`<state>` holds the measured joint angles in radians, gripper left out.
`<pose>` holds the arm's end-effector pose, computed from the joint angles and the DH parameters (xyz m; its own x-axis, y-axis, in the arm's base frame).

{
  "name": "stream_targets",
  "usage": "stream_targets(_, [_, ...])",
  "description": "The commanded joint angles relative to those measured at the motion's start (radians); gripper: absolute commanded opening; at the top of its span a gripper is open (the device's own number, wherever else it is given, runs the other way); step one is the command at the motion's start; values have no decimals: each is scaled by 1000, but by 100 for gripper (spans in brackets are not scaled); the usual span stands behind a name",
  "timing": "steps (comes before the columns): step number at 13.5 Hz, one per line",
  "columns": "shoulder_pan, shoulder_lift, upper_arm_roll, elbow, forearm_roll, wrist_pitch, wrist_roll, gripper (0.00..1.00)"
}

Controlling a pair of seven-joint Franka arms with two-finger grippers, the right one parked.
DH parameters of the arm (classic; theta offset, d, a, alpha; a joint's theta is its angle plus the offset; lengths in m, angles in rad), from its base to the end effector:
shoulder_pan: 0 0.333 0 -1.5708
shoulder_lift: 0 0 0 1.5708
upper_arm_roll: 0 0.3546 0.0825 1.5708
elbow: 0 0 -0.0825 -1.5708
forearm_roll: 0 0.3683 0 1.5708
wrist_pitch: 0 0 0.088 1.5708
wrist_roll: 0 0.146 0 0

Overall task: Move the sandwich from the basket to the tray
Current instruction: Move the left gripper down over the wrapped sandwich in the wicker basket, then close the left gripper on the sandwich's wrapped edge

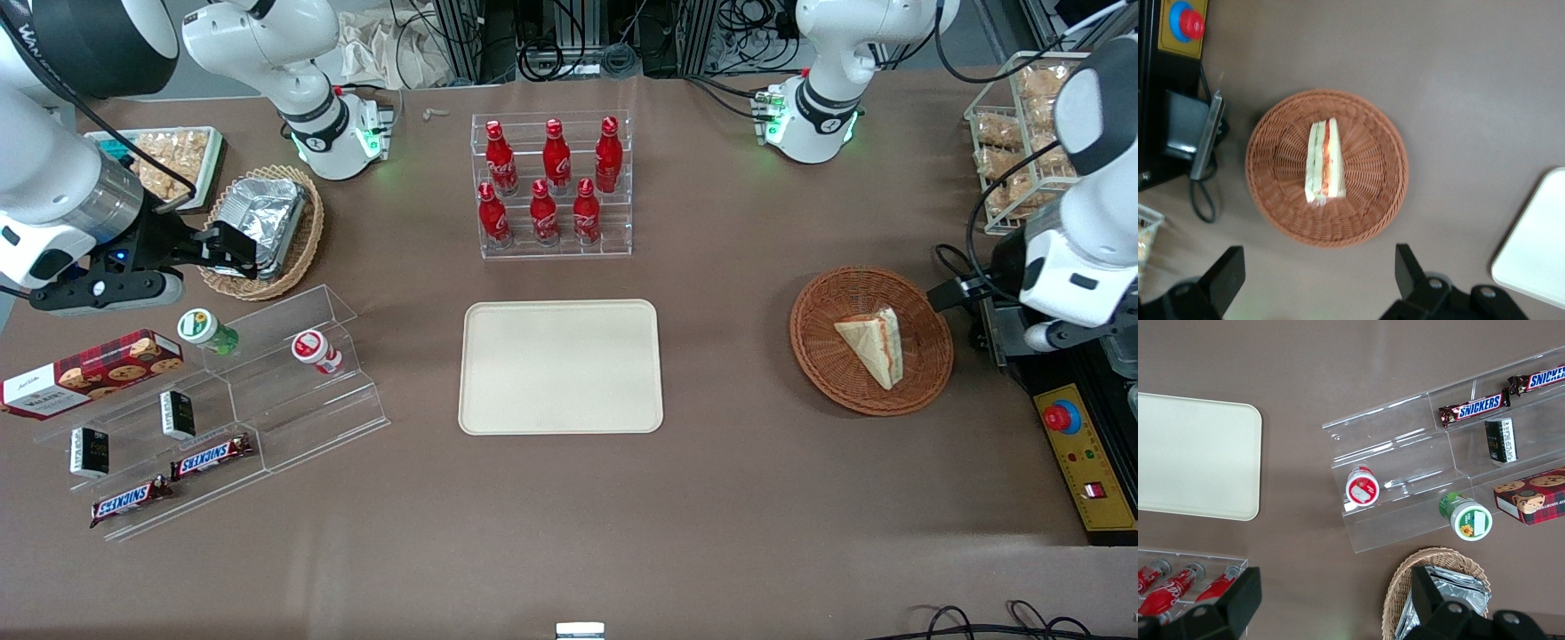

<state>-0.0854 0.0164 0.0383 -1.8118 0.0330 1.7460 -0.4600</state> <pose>0.5408 -0.0214 0.5196 0.9164 0.3959 -0.0592 0.3921 -0.9176 -0.0656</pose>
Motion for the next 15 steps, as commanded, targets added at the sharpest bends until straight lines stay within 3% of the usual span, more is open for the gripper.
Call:
stream_targets(1, [-1,-174,2,-326,19,182,-123,100])
stream_targets(4, [3,-185,2,-431,19,300,-221,100])
stream_targets(11, [16,-95,5,-554,22,532,-223,100])
stream_targets(15, [38,-26,9,-586,85,630,-223,100])
